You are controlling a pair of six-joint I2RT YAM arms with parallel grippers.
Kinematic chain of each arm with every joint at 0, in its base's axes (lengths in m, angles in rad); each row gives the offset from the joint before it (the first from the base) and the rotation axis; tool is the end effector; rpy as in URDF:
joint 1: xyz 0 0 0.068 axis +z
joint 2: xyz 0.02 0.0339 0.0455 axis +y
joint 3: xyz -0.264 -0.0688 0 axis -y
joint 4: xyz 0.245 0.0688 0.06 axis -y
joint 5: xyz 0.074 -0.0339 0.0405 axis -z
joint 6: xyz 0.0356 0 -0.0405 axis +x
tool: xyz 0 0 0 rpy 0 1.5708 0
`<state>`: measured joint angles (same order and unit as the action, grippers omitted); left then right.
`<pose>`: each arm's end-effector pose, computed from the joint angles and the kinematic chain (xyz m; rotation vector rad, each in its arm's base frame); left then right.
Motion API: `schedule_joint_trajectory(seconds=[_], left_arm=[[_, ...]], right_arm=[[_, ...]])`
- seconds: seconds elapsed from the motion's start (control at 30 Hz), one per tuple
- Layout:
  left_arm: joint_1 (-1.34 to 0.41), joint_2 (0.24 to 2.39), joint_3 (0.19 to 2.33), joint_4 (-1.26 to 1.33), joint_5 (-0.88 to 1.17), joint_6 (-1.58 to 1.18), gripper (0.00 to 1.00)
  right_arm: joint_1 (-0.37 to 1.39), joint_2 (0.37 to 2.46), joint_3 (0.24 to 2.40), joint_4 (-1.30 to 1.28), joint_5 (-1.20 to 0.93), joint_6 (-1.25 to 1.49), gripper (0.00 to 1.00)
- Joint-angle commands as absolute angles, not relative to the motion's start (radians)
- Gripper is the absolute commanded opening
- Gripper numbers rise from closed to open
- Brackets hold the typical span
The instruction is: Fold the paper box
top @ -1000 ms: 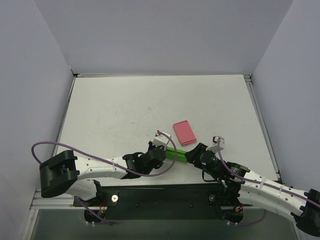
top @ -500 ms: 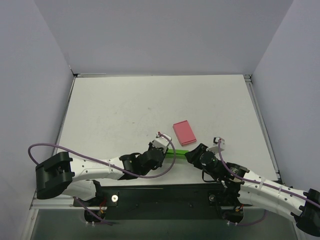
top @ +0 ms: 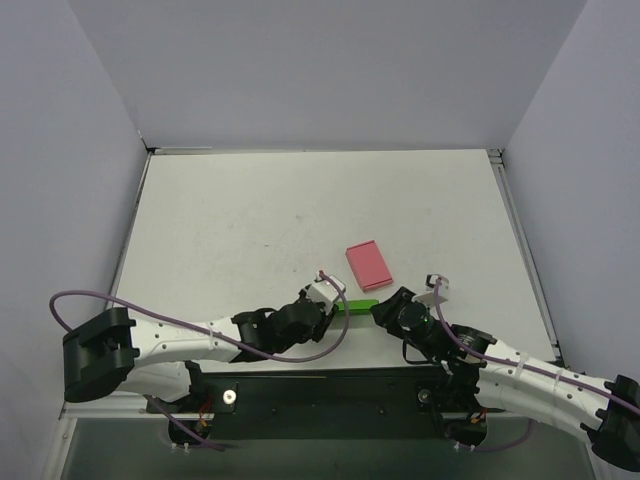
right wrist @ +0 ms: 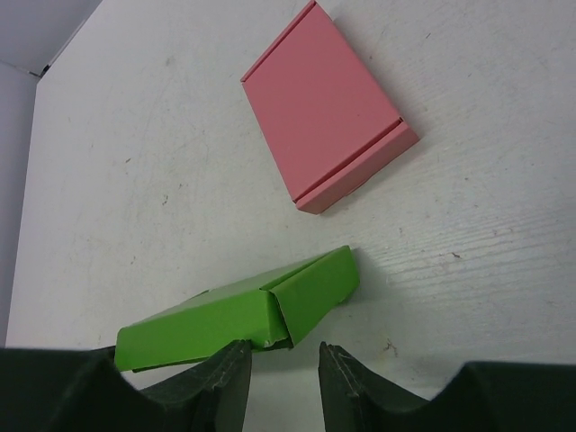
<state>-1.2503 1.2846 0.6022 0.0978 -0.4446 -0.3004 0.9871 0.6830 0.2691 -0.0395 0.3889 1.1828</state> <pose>0.0971 -0.2438 0.2002 0.7368 1.9932 -0.4529 0.0993 0.1259 0.1897 0.4661 2.0812 0.9755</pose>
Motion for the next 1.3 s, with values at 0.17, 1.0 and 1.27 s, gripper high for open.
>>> schedule_joint_trajectory(seconds=[0.17, 1.0, 1.27], left_arm=[[-1.23, 1.207, 0.572, 0.104, -0.38, -0.275, 0.49], [-0.881, 1.526, 0.843, 0.077, 0.074, -0.282, 0.7], [-0.859, 1.683, 0.919, 0.115, 0.116, -0.273, 0.66]], right_arm=[[0.979, 0.722, 0.276, -0.037, 0.43, 1.169, 0.36], [1.071, 0.96, 0.328, 0.204, 0.212, 0.733, 0.31], [1.111, 1.103, 0.376, 0.255, 0.21, 0.732, 0.26]])
